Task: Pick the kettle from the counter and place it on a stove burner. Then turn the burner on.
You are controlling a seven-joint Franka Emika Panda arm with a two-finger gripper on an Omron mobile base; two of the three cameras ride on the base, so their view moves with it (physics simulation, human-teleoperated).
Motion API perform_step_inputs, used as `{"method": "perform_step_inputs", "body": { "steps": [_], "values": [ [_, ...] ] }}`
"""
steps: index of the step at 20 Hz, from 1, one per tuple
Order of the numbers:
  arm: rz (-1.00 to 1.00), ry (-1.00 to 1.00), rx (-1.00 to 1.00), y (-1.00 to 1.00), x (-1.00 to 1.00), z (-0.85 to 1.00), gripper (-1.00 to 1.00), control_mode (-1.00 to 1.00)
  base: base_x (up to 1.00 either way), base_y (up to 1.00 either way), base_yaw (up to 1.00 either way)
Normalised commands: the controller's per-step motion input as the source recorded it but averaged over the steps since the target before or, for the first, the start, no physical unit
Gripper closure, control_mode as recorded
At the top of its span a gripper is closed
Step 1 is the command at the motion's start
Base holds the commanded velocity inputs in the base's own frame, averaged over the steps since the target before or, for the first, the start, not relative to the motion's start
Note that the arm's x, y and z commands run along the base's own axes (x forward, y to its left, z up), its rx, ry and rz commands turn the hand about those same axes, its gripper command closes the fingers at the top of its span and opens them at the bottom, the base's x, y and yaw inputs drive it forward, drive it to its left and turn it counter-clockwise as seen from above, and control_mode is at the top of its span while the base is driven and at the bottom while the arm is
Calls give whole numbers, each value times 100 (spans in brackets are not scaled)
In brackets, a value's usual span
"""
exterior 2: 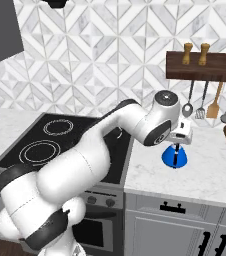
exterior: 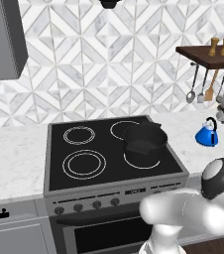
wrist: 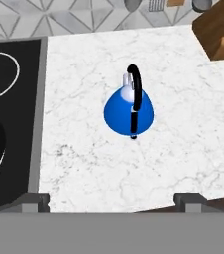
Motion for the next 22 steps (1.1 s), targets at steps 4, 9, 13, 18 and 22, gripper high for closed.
{"method": "perform_step_inputs", "body": {
  "steps": [4, 9, 13, 18, 22],
  "values": [
    [0, 3, 0, 0, 91, -40, -100, -100, 0, 0, 0],
    [0, 7, 0, 0, 26, -17, -100, -100, 0, 0, 0],
    [0, 13, -4, -9, 30, -37, -100, -100, 0, 0, 0],
    [0, 12, -1, -22, 30, -43, -100, -100, 0, 0, 0],
    [0, 2, 0, -38, 18, -21, -100, -100, 0, 0, 0]
  ]
}}
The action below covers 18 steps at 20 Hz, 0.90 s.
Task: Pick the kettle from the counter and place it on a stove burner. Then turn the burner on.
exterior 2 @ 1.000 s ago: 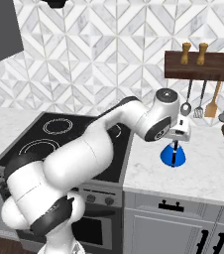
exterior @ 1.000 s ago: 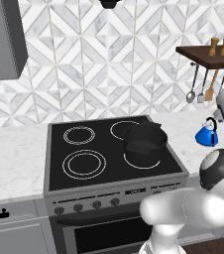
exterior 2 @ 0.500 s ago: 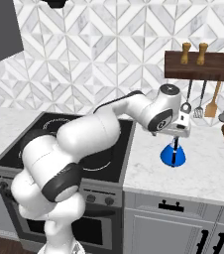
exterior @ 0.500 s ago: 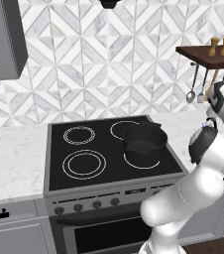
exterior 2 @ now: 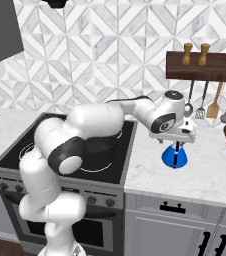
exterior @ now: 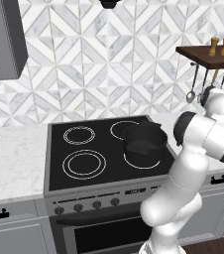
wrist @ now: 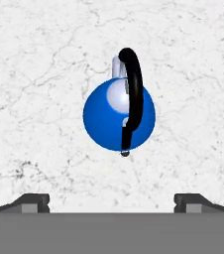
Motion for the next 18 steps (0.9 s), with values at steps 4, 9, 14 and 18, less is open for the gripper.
{"method": "perform_step_inputs", "body": {
  "steps": [4, 9, 14, 18],
  "values": [
    [0, 0, 0, -30, 19, -14, -100, -100, 0, 0, 0],
    [0, 0, 0, -6, 38, -15, -100, -100, 0, 0, 0],
    [0, 0, 0, -1, 40, -26, -100, -100, 0, 0, 0],
    [0, 0, 0, 0, 37, -31, -100, -100, 0, 0, 0]
  ]
}}
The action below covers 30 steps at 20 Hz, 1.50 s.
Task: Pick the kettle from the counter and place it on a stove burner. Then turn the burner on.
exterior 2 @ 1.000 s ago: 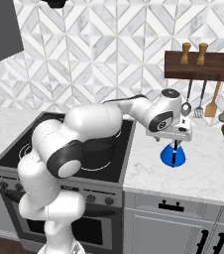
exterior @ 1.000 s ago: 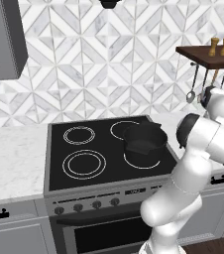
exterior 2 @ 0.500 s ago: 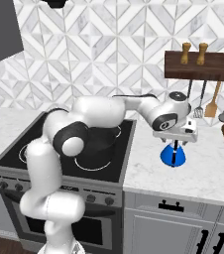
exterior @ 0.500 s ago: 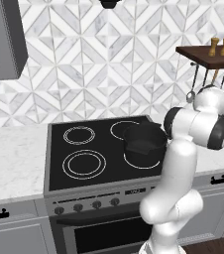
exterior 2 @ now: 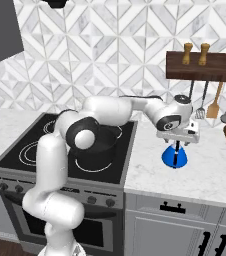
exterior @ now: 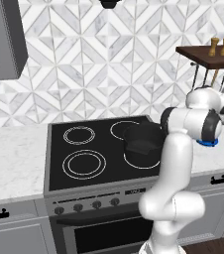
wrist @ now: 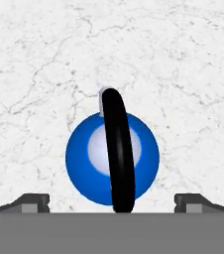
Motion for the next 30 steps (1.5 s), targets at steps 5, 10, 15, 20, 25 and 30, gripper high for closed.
{"method": "perform_step_inputs", "body": {
  "steps": [5, 10, 15, 20, 25, 30],
  "values": [
    [0, 0, 0, -9, 26, -34, 100, -100, 0, 0, 0],
    [0, 0, 0, 0, 16, -7, 100, -100, 0, 0, 0],
    [0, 0, 0, 0, 0, 2, 100, -100, 0, 0, 0],
    [0, -13, 0, 5, -5, 29, 100, -100, 0, 0, 0],
    [0, -37, 0, 38, -40, 83, 100, -100, 0, 0, 0],
    [0, -43, 0, 67, -64, 97, 100, -100, 0, 0, 0]
  ]
}}
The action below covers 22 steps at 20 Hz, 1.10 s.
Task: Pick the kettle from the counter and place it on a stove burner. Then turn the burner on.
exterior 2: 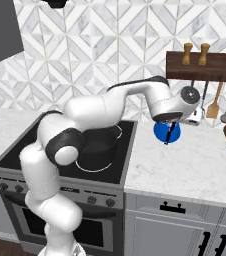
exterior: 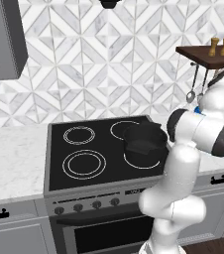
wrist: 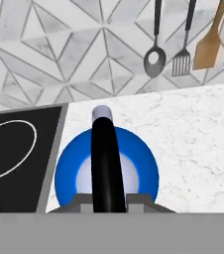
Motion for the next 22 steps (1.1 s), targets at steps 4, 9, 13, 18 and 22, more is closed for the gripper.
{"method": "perform_step_inputs", "body": {
  "steps": [4, 9, 13, 18, 22],
  "values": [
    [6, -29, -6, 100, -41, 94, 100, -100, 0, 0, 0],
    [15, -11, -10, 100, -30, 94, 100, -100, 0, 0, 0],
    [20, -1, -5, 100, -21, 84, 100, -100, 0, 0, 0],
    [27, 0, -6, 100, -2, 58, 100, -100, 0, 0, 0],
    [29, 5, -4, 100, -3, 33, 100, -100, 0, 0, 0]
  ]
}}
